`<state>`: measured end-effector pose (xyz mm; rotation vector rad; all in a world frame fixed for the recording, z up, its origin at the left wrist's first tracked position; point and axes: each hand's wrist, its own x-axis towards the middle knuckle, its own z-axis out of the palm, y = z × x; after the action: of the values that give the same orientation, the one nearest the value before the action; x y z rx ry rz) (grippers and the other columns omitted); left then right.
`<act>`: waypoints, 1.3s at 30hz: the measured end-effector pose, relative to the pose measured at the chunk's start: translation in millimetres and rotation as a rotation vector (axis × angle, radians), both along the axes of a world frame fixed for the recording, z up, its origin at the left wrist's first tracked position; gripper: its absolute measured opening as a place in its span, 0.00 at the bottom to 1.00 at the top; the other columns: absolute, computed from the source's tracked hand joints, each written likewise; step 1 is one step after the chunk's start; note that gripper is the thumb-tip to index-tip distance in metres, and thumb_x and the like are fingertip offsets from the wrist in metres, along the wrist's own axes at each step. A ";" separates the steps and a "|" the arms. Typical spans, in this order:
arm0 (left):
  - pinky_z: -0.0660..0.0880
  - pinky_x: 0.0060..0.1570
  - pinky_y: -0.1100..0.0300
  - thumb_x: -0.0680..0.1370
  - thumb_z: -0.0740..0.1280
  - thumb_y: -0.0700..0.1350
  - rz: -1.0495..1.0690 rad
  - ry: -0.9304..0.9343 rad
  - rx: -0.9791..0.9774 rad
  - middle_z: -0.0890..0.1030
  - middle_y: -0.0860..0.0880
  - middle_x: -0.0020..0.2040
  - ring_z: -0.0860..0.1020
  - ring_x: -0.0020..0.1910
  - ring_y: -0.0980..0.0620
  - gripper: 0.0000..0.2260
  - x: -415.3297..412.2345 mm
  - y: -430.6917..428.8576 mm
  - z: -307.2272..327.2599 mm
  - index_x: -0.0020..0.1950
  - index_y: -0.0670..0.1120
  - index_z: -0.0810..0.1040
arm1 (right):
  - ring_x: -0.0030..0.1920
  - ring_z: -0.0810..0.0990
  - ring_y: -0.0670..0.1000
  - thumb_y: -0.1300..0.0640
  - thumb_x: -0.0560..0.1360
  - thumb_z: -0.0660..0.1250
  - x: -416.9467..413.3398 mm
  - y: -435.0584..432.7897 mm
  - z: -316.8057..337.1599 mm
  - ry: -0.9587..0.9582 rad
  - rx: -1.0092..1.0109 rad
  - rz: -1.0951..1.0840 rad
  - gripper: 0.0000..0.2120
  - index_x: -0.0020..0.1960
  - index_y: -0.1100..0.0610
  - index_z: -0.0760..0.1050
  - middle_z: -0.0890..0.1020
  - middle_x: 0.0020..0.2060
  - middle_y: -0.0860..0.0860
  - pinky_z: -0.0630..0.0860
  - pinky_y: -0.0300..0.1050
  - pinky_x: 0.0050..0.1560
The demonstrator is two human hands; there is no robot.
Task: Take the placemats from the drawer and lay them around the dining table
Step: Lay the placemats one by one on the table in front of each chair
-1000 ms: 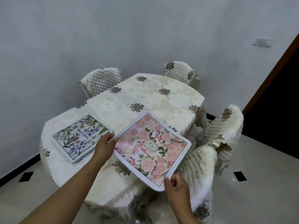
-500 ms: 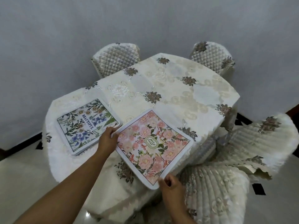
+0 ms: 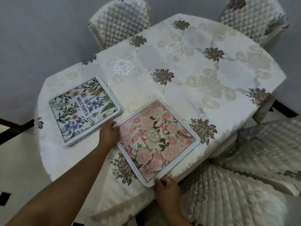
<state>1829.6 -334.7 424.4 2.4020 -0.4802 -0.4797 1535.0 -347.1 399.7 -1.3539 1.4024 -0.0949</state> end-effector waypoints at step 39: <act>0.48 0.74 0.51 0.83 0.49 0.54 -0.174 -0.335 0.354 0.63 0.39 0.76 0.57 0.77 0.43 0.27 -222.4 -14.1 -36.5 0.75 0.40 0.64 | 0.78 0.50 0.54 0.45 0.82 0.47 24.6 -153.0 -20.5 0.019 -1.014 1.425 0.28 0.78 0.56 0.56 0.59 0.77 0.53 0.47 0.56 0.74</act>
<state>1607.2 -348.8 388.0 2.8131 -0.8134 -0.2493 1559.6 -500.1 379.3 -2.8864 0.0271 0.1876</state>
